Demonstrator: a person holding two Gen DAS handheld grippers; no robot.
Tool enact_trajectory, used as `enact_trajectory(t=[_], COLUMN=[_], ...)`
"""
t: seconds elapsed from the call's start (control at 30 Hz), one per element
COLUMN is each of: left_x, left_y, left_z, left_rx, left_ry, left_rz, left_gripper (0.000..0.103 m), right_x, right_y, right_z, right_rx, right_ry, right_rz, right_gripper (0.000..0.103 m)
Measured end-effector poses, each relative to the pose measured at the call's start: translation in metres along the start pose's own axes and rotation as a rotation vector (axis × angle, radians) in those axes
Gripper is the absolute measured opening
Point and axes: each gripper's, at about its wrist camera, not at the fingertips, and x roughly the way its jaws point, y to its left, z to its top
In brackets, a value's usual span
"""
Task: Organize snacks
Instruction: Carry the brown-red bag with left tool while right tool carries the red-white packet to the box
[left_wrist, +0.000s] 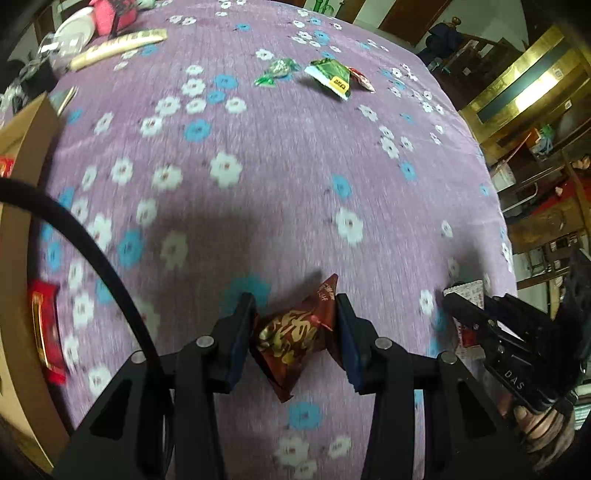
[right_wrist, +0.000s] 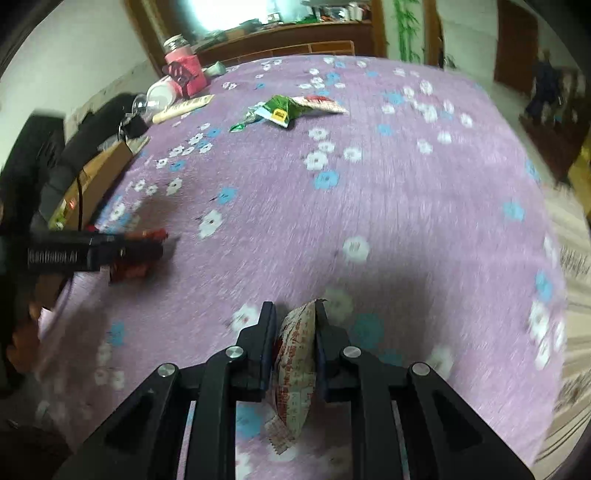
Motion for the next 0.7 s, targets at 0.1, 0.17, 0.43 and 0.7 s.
enact_trajectory(t=[0.1, 0.17, 0.43, 0.7], left_x=[-0.007, -0.014, -0.038, -0.088], left_y=[0.007, 0.01, 0.024, 0.061], left_z=[-0.013, -0.025, -0.062, -0.073], left_rx=[-0.016, -0.006, -0.002, -0.05], left_ry=[0.002, -0.008, -0.041, -0.151], left_rz=[-0.021, -0.008, -0.008, 0.024], left_gripper=[0.045, 0.045, 0.045, 0.046], right_x=[-0.004, -0.006, -0.001, 0.004], right_y=[0.003, 0.011, 0.053, 0.115], right_z=[-0.006, -0.01, -0.015, 0.005], right_rx=[0.054, 0.042, 0.002, -0.097], right_ry=[0.009, 0.01, 0.038, 0.025], right_rz=[0.034, 0.026, 0.065, 0.131], right_gripper=[0.018, 0.018, 0.018, 0.018])
